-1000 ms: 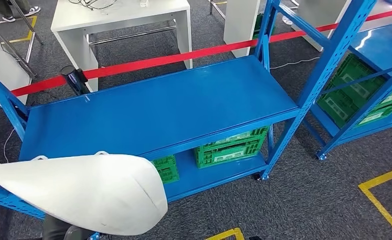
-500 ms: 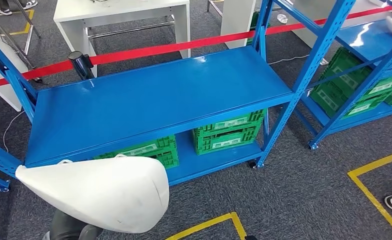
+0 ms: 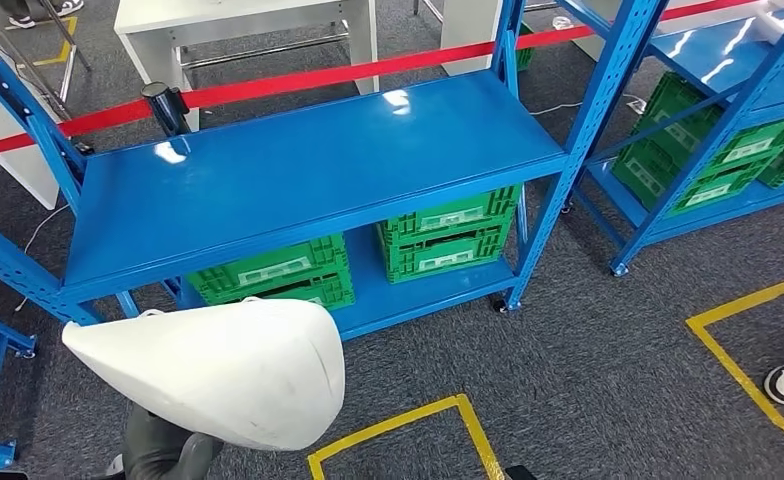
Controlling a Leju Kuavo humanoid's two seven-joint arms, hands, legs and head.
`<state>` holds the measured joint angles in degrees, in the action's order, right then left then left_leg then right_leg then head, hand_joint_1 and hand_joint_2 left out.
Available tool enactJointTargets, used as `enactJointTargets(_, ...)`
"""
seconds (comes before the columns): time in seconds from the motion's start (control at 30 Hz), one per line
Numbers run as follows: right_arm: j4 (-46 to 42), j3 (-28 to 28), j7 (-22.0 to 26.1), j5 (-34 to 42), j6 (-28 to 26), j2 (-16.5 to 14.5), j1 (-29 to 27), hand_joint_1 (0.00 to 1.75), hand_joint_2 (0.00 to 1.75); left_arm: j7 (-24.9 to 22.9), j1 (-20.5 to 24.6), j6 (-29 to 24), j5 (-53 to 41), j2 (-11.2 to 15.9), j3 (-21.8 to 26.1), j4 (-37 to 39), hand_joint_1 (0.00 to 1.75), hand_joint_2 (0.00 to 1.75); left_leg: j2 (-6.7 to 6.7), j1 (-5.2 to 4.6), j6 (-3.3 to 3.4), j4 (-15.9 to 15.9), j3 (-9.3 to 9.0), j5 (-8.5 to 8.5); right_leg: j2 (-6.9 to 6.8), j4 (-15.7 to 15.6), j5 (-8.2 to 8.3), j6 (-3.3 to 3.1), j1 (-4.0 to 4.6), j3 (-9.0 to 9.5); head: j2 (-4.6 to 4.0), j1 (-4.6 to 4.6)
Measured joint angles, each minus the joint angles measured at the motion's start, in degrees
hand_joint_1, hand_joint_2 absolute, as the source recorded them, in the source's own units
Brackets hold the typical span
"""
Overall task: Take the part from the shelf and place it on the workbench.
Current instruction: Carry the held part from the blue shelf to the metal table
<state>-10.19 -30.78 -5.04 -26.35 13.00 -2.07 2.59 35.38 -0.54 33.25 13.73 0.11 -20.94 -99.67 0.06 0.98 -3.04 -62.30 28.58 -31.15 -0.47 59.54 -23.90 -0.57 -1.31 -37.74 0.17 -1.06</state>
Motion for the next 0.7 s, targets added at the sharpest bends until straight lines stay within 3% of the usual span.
enactJointTargets(0.03,0.0,0.0,-0.3,0.1,0.0,0.2,0.0,0.0,0.0,0.0,0.2,0.1,0.0,-0.2,0.0,0.2,1.75,1.75,-0.07,-0.17,0.37,2.9,-1.88,-0.83,0.01,0.0,0.54,0.43,0.02,-0.11,0.0,-0.07)
enactJointTargets(0.07,0.0,0.0,-0.8,0.2,0.0,0.3,-0.1,0.0,0.0,0.1,0.4,0.1,0.0,-0.3,0.0,0.3,1.75,1.75,-0.11,-0.41,0.87,4.4,-2.63,-1.4,0.02,-0.2,1.09,0.9,-0.03,-0.13,0.0,-0.14)
enactJointTargets(0.13,0.0,-0.2,-1.9,0.4,0.0,0.7,-0.3,0.0,0.0,0.2,0.5,0.1,-0.1,-0.5,0.0,0.6,1.75,1.75,0.05,-0.59,2.19,5.0,-2.01,-0.67,0.07,-0.4,1.61,1.77,-0.27,-0.26,0.0,-0.28)
enactJointTargets(0.17,0.0,-0.3,-2.3,0.5,0.0,0.9,-0.5,0.0,0.0,0.4,0.5,0.0,-0.3,-0.7,0.0,0.7,1.75,1.75,0.18,-0.59,2.86,5.0,-1.46,-0.02,0.12,0.3,0.45,2.03,-0.37,-0.65,0.0,-0.27)
enactJointTargets(0.2,0.0,-0.4,-2.5,0.5,0.2,1.1,-0.7,0.0,0.0,0.5,0.6,-0.1,-0.4,-0.9,0.0,0.9,1.75,1.75,0.31,-0.56,3.43,5.1,-0.76,0.72,0.18,2.1,-1.85,2.14,-0.39,-1.31,0.0,-0.27)
enactJointTargets(0.27,0.0,-0.4,-2.1,0.6,0.5,1.6,-0.8,0.0,0.0,0.8,0.7,-0.3,-0.4,-1.3,-0.1,1.3,1.75,1.75,0.45,-0.7,4.08,5.1,0.91,2.08,0.31,8.5,-7.98,2.13,-0.22,-2.98,0.0,-0.24)
enactJointTargets(0.3,0.0,-0.5,-1.7,0.6,0.7,1.8,-0.9,0.0,0.0,0.8,0.7,-0.3,-0.4,-1.5,-0.1,1.8,1.75,1.75,0.51,-0.83,4.19,5.0,1.78,2.77,0.37,12.0,-9.9,2.12,-0.1,-3.57,0.0,-0.23)
enactJointTargets(0.33,0.0,-0.6,-1.3,0.7,0.7,2.1,-0.8,0.0,0.0,0.7,0.9,-0.3,-0.3,-1.6,-0.1,2.3,1.75,1.75,0.58,-0.97,4.22,4.8,2.73,3.47,0.42,14.6,-10.3,2.07,0.03,-3.59,0.0,-0.24)
enactJointTargets(0.37,0.0,-0.7,-0.9,0.9,0.6,2.2,-0.8,0.0,0.0,0.6,1.0,-0.4,-0.3,-1.8,-0.1,2.8,1.75,1.75,0.63,-1.08,4.21,4.5,3.72,4.13,0.44,15.6,-9.45,1.98,0.15,-2.86,0.0,-0.24)
enactJointTargets(0.4,0.0,-0.9,-0.6,1.0,0.6,2.3,-0.8,0.0,0.0,0.5,1.1,-0.4,-0.3,-1.9,-0.1,3.2,1.75,1.75,0.65,-1.13,4.13,4.2,4.72,4.72,0.44,14.6,-7.8,1.83,0.24,-1.2,0.0,-0.24)
enactJointTargets(0.43,0.0,-1.1,-0.3,1.2,0.5,2.4,-0.8,0.0,0.0,0.3,1.3,-0.4,-0.4,-2.0,-0.1,3.4,1.75,1.75,0.66,-1.16,3.97,3.7,5.69,5.21,0.44,11.7,-6.42,1.62,0.31,1.46,0.0,-0.24)
enactJointTargets(0.47,0.0,-1.3,-0.1,1.4,0.5,2.3,-0.7,0.0,0.0,0.1,1.5,-0.4,-0.5,-2.0,-0.1,3.5,1.75,1.75,0.66,-1.25,3.73,3.2,6.55,5.59,0.45,7.6,-6.23,1.35,0.41,4.53,0.0,-0.22)
enactJointTargets(0.53,0.0,-1.4,0.1,1.5,0.6,2.3,-0.6,0.0,0.0,-0.1,1.7,-0.4,-0.6,-2.0,-0.1,3.4,1.75,1.75,0.74,-1.44,3.08,2.5,7.53,6.26,0.55,1.3,-7.47,0.81,0.65,8.61,0.0,-0.24)
enactJointTargets(0.57,0.0,-1.5,0.2,1.5,0.6,2.2,-0.6,0.0,0.0,-0.1,1.7,-0.4,-0.7,-2.0,-0.2,3.4,1.75,1.75,0.78,-1.5,2.75,2.4,7.71,6.64,0.6,0.0,-8.1,0.53,0.76,9.11,0.0,-0.25)
enactJointTargets(0.63,0.0,-1.5,0.6,1.4,0.6,1.9,-0.6,0.0,0.0,-0.3,1.7,-0.4,-0.7,-2.0,-0.2,3.3,1.75,1.75,0.76,-1.41,2.07,2.5,7.86,7.15,0.46,-0.3,-7.49,-0.17,0.71,8.39,0.0,-0.25)
enactJointTargets(0.67,0.0,-1.5,0.9,1.3,0.6,1.8,-0.6,0.0,0.0,-0.4,1.7,-0.4,-0.6,-1.9,-0.2,3.3,1.75,1.75,0.61,-1.34,1.69,2.0,8.26,6.37,0.31,-0.4,-6.91,-0.66,0.61,7.92,0.0,-0.27)
enactJointTargets(0.7,0.0,-1.5,1.4,1.0,0.6,1.6,-0.5,0.0,0.0,-0.6,1.6,-0.4,-0.6,-1.8,-0.2,3.2,1.75,1.75,0.45,-1.26,1.28,0.6,8.86,4.48,0.15,-0.5,-6.23,-1.09,0.5,7.3,0.0,-0.32)
